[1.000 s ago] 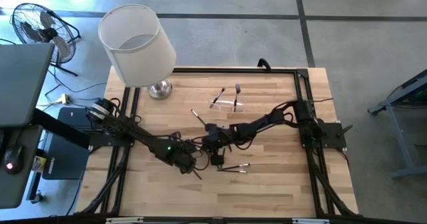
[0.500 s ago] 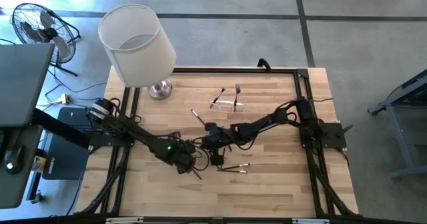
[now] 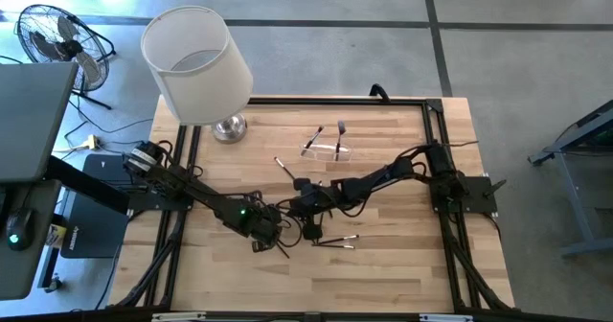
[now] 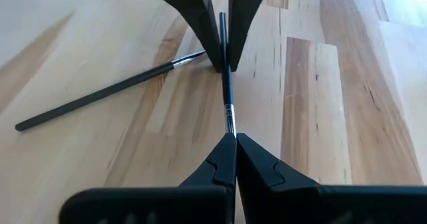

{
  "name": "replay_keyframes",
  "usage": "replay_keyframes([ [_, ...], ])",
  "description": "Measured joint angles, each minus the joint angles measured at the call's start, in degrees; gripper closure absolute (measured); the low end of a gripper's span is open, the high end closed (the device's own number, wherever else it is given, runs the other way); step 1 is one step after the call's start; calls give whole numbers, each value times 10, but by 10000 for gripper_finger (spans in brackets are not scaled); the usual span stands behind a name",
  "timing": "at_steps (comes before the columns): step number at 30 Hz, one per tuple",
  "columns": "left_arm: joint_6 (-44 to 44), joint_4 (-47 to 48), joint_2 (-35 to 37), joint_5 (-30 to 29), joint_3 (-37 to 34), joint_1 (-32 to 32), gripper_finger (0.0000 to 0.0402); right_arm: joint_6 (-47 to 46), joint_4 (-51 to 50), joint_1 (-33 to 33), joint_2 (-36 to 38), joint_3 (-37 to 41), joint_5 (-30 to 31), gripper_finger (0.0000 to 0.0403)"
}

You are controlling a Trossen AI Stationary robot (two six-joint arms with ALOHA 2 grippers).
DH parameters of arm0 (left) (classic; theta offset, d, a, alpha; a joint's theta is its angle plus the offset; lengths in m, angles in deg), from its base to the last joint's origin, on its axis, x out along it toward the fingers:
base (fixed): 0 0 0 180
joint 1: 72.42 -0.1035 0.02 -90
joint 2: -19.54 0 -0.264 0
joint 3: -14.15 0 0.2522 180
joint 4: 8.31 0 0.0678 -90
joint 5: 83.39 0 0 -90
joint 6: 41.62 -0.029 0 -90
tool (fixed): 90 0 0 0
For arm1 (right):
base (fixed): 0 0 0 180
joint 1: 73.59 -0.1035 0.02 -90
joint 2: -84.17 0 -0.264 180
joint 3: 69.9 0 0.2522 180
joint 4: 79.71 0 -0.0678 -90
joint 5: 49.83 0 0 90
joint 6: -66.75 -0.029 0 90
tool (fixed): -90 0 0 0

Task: Put items in baskets/containers
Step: Put the eyeshadow brush into the transparent organizer

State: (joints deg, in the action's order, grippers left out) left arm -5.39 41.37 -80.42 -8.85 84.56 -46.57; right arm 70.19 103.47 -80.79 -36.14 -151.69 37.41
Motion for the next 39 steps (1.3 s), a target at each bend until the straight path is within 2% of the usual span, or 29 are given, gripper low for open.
replay_keyframes([
  [5, 2, -1, 1, 4, 0, 0, 389, -6, -19, 0, 12, -1, -7, 402],
  [9, 33, 1, 2, 10, 0, 0, 392, -7, -79, 1, 54, -1, -1, 402],
  [14, 75, 4, 1, -2, 11, 1, 392, -20, -213, 2, 123, -1, 18, 402],
  [19, 86, 8, 1, -49, 42, 0, 392, -79, -344, 0, 192, 9, 10, 402],
  [21, 78, 14, 12, -78, 60, 0, 392, -98, -330, -5, 222, 43, -2, 402],
  [25, 75, 6, 35, -137, 87, -16, 392, -175, -231, -26, 303, 164, -5, 402],
  [29, 28, -67, 47, -168, 108, -38, 392, -273, -159, -59, 407, 288, 25, 402],
  [31, -23, -118, 47, -163, 111, -50, 392, -313, -141, -80, 463, 339, 57, 402],
  [34, -103, -180, 39, -113, 113, -78, 392, -364, -123, -112, 536, 400, 103, 402],
  [39, -129, -286, 13, -81, 112, -126, 392, -436, -116, -158, 629, 461, 179, 402],
])
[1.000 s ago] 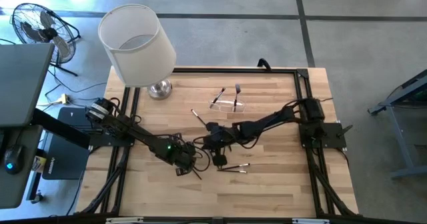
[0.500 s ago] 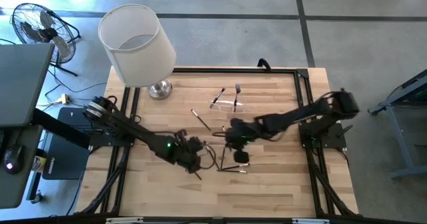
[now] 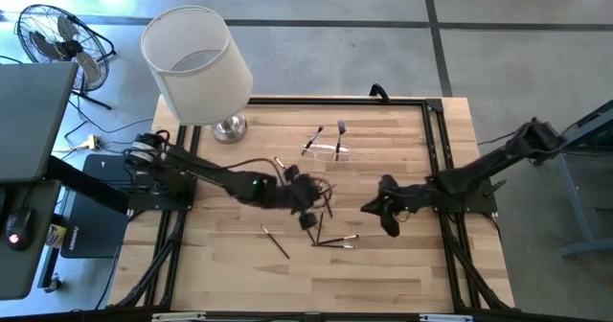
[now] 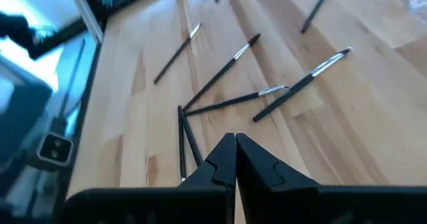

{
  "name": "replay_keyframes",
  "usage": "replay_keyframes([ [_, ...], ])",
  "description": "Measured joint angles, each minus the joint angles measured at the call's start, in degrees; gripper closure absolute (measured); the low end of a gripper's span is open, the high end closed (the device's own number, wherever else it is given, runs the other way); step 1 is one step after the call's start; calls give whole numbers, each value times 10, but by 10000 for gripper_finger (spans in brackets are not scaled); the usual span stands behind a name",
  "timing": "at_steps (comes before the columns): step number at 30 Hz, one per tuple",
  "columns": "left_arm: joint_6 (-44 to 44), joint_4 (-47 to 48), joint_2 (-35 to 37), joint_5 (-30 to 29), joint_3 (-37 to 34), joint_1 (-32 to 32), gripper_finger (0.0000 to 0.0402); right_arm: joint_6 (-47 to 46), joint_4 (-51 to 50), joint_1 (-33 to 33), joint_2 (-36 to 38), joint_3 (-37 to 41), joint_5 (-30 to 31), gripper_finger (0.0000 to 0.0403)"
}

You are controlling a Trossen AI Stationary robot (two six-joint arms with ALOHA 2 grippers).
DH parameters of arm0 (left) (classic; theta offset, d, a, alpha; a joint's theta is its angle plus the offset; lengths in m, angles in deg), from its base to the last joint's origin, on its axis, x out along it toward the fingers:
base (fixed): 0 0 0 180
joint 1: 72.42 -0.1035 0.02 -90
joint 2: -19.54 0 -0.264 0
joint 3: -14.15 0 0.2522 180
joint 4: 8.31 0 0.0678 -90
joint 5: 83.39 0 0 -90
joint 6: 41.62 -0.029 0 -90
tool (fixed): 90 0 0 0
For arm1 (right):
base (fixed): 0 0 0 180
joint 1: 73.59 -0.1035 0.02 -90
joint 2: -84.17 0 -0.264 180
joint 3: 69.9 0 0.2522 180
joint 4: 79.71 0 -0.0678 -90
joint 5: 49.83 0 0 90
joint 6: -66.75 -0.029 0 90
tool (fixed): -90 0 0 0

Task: Put items in baskets/containers
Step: Put the eyeshadow brush into the transparent organizer

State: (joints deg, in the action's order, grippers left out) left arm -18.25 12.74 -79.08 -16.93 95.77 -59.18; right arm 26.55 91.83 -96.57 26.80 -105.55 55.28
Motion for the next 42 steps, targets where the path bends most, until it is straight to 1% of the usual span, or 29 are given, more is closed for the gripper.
replay_keyframes([
  [2, -37, -49, -9, 3, -1, -15, 392, -10, -2, -13, 22, 8, 24, 403],
  [4, -84, -138, -22, 15, -1, -31, 392, -6, 0, -23, 38, 11, 38, 403],
  [7, -124, -271, -42, 49, -19, -59, 392, 3, 7, -26, 48, 11, 59, 403],
  [11, -125, -453, -74, 65, -74, -93, 392, 4, 5, -26, 50, 12, 73, 403],
  [14, -104, -590, -101, 68, -120, -110, 392, 2, 4, -25, 49, 12, 75, 403],
  [17, -99, -709, -134, 45, -148, -125, 392, 2, 3, -25, 50, 12, 85, 403],
  [19, -98, -757, -149, 34, -161, -141, 392, 3, 3, -25, 50, 12, 101, 403],
  [21, -101, -782, -164, 32, -157, -158, 392, 3, 4, -25, 50, 12, 121, 403],
  [24, -111, -777, -170, 33, -156, -179, 392, 2, 6, -19, 50, 12, 139, 403],
  [31, -141, -777, -169, 34, -153, -218, 392, 1, 6, 13, 50, 12, 123, 403],
  [34, -141, -743, -169, 34, -154, -230, 391, -4, 6, 24, 50, 12, 112, 403],
  [36, -138, -725, -169, 33, -154, -235, 383, -4, 6, 28, 50, 12, 111, 403],
  [39, -129, -718, -169, 34, -154, -239, 360, -5, 6, 33, 50, 12, 111, 403],
  [42, -127, -716, -169, 33, -154, -239, 345, -5, 6, 35, 50, 12, 112, 403],
])
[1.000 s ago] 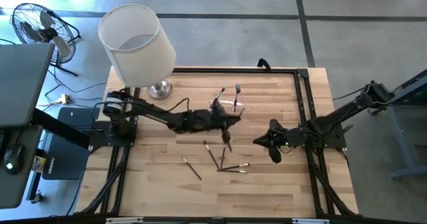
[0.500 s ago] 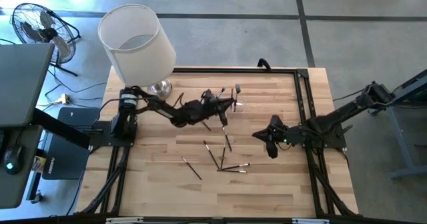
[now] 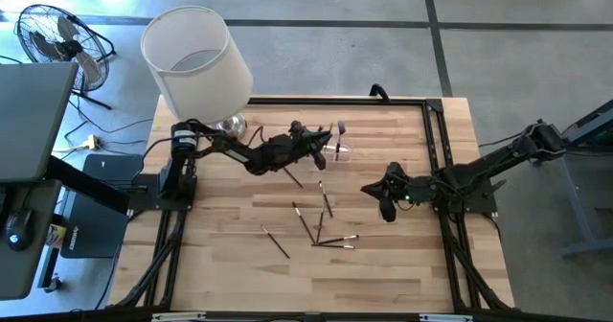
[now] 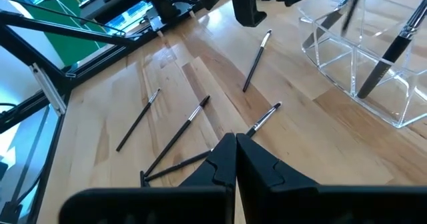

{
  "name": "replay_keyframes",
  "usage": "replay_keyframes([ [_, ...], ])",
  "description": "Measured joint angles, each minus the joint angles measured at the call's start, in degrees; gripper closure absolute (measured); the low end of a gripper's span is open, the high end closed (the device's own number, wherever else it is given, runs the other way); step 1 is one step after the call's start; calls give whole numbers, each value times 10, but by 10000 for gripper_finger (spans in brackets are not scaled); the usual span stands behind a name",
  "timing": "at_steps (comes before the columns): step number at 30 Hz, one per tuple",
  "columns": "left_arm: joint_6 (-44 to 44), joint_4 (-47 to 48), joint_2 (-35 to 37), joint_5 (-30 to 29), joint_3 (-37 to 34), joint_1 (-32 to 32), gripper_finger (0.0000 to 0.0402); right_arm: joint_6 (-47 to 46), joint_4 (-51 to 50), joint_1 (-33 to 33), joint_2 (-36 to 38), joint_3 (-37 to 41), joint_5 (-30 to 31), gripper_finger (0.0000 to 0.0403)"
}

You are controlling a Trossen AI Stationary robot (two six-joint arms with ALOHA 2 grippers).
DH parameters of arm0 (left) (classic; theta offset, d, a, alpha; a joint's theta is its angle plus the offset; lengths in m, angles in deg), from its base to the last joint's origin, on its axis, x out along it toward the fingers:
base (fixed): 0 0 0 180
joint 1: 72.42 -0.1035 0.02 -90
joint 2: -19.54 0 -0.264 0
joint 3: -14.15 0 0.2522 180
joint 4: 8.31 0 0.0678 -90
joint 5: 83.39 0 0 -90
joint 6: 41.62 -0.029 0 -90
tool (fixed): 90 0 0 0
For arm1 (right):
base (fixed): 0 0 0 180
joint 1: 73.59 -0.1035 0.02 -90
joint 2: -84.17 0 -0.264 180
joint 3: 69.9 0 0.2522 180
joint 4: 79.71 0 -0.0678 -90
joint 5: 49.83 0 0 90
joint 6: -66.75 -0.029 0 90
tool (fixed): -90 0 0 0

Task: Put items in baskets/containers
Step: Put the eyeshadow brush into the transparent organizer

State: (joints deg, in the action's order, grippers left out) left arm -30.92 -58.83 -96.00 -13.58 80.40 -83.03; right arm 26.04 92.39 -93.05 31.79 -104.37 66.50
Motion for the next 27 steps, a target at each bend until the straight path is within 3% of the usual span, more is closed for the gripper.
replay_keyframes([
  [9, 0, -5, 0, 1, 0, 1, 339, -7, 0, 0, 0, 0, 2, 403],
  [14, -3, -37, 9, 39, 19, 13, 338, -9, 0, 0, 0, 0, -3, 402],
  [18, -61, -20, 34, 20, 47, 43, 338, -9, 0, 0, 0, 0, -12, 402],
  [23, -154, 66, 78, 2, 85, 88, 338, -9, 0, -1, 0, 0, -28, 402],
  [27, -144, 246, 106, -36, 123, 127, 338, -9, 0, -1, 0, 0, -32, 402],
])
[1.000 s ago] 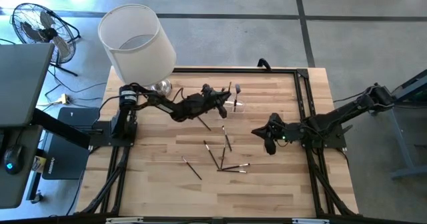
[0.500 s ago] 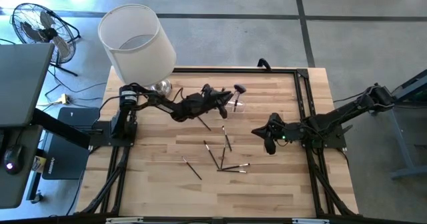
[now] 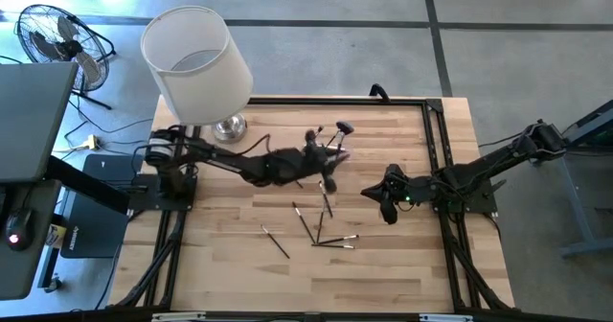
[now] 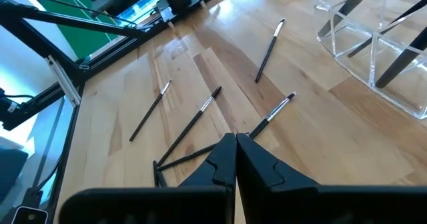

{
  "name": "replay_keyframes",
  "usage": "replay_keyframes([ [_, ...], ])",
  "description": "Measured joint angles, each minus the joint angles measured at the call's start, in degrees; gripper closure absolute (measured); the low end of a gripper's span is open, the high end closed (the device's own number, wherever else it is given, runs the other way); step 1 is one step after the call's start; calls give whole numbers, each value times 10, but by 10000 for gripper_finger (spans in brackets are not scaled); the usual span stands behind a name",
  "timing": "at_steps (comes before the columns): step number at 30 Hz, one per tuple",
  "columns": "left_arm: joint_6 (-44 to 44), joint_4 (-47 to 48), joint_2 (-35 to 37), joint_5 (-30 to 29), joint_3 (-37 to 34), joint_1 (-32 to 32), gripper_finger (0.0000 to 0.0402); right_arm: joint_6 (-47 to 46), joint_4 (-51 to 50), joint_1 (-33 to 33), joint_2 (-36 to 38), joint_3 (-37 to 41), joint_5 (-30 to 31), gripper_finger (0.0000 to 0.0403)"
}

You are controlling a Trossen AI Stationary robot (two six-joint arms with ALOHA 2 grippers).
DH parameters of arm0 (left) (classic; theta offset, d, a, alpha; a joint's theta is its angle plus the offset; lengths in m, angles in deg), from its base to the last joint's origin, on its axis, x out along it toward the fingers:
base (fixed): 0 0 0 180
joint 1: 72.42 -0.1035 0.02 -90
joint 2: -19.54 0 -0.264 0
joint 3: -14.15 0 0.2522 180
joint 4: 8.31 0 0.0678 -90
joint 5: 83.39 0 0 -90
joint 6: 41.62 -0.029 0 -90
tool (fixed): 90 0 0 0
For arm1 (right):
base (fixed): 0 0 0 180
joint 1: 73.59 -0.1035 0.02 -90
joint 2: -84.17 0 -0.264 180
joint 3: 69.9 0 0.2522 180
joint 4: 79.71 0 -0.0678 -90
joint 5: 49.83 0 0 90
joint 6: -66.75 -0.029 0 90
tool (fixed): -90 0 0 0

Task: Put items in baskets/containers
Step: Put the eyeshadow brush into the transparent organizer

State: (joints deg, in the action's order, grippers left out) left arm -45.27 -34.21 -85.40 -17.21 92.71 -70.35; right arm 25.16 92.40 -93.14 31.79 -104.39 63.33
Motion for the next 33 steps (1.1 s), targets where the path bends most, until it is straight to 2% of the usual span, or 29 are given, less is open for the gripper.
replay_keyframes([
  [3, 41, 161, 10, -18, 36, 29, 338, 0, 0, 0, 0, 0, 0, 402],
  [6, 147, 331, 11, -19, 81, 58, 338, 16, 1, 0, 0, 0, 0, 402],
  [10, 346, 571, 10, 71, 138, 77, 348, 20, 3, 0, 0, 0, 3, 402],
  [13, 439, 687, 9, 131, 144, 85, 375, 37, 3, 0, 0, 0, 12, 402],
  [15, 465, 745, 6, 138, 142, 97, 394, 46, 3, 0, 0, 0, 13, 402],
  [18, 501, 816, 7, 139, 143, 117, 397, 7, 4, 2, -1, 0, 16, 402],
  [20, 503, 849, 7, 138, 140, 127, 400, -12, 3, 5, -5, -2, 11, 403],
  [25, 458, 806, 16, 130, 94, 147, 401, 2, 4, 4, -54, -47, 24, 403],
  [30, 441, 765, 51, 141, 22, 160, 401, 23, -1, 7, -152, -137, 57, 403],
  [33, 440, 741, 95, 140, -35, 164, 401, 4, -49, 15, -225, -213, 38, 403],
])
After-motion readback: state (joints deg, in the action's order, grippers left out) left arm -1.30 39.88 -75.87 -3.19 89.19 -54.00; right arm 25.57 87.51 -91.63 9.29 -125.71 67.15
